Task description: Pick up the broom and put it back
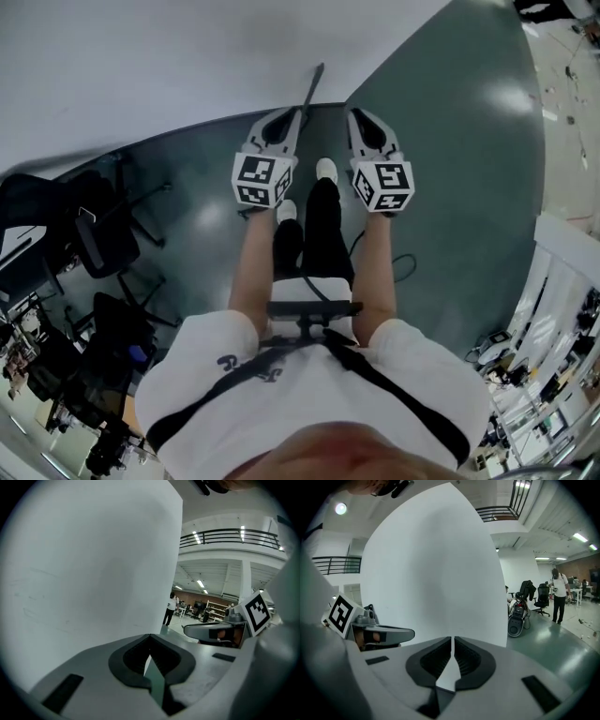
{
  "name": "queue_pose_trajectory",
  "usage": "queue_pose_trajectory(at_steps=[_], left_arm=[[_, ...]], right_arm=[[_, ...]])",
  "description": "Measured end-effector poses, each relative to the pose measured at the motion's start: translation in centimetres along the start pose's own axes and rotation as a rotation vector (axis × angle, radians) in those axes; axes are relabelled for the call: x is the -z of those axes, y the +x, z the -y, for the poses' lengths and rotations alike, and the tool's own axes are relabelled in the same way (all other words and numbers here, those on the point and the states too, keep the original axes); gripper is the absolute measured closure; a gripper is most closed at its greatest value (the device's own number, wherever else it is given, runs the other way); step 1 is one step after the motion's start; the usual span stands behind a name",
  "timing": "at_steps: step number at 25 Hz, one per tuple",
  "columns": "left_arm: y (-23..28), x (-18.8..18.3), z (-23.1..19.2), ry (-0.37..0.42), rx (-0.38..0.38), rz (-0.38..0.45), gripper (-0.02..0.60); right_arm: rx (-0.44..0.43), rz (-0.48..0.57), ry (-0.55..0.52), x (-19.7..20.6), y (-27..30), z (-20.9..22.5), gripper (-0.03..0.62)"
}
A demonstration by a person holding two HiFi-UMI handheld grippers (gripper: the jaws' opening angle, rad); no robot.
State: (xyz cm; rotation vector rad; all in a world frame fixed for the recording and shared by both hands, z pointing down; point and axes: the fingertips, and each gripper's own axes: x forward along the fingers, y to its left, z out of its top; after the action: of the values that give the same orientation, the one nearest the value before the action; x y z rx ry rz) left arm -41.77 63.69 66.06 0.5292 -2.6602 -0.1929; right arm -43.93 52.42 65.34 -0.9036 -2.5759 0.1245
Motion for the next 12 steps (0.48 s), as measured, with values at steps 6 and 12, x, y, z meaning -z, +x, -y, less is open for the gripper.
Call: queue_pose_trajectory(at_steps=[6, 12], left_arm=[[2.6, 3.2, -1.2, 0.002, 0.010, -0.033, 0.571], [4.5, 5.8, -3.5, 0.006, 0.002, -0.055, 0.571]], right_arm=[[-0.015, -0.076, -0.013, 5.4, 0.8, 2.5, 0.589], [-0.029, -0.160, -0.036, 10.5, 2.2, 5.0, 0.588]])
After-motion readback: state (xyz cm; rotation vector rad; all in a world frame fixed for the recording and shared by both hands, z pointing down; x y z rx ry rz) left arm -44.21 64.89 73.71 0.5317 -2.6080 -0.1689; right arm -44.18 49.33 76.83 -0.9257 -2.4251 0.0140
